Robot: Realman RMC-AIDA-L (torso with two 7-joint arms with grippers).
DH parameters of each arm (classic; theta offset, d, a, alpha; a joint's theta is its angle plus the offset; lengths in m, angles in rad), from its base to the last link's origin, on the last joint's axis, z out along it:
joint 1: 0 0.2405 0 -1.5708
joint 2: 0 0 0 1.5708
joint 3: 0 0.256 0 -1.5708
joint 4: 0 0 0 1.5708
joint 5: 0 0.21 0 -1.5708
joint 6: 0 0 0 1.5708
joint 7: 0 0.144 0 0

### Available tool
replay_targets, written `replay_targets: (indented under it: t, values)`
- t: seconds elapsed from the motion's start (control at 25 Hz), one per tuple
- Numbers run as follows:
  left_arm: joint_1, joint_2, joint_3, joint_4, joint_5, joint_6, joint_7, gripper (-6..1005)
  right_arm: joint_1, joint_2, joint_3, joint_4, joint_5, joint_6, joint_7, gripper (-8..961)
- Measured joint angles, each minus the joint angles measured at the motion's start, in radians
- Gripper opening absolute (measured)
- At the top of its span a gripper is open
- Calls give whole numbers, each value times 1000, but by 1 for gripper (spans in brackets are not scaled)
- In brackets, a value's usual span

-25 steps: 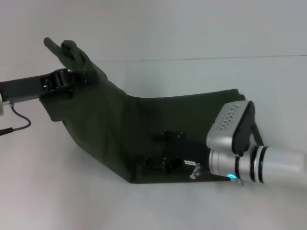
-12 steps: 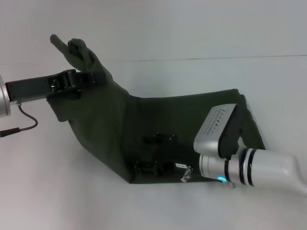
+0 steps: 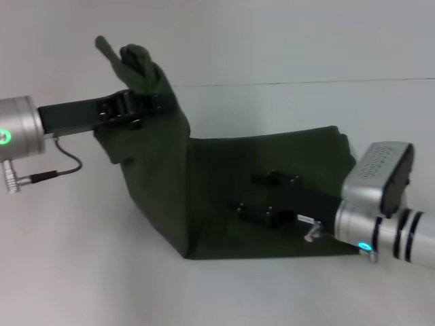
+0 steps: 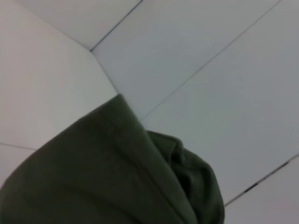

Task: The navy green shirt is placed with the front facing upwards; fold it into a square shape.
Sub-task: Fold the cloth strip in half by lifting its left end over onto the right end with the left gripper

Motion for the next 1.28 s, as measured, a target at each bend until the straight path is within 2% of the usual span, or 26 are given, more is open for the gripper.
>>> replay_targets:
  t: [0.28, 0.4, 0.64, 0.96, 1.28]
  values:
    - [-27, -3, 90, -61, -57, -70, 1, 102, -99, -4, 13, -120, 5, -104, 41, 825]
    - [-34, -4, 202, -102, -103, -150, 1, 102, -167, -6, 15, -215, 38, -177, 88, 825]
    - [-38, -8, 304, -129, -139, -245, 0, 103, -284, -9, 16, -359, 131, -286, 173, 826]
    - [-71, -11, 519, -211, -236, -468, 2, 105, -365, -11, 39, -419, 175, -344, 187, 825]
    - [-92, -13, 654, -241, -337, -590, 25, 107, -385, -14, 51, -450, 176, -346, 207, 826]
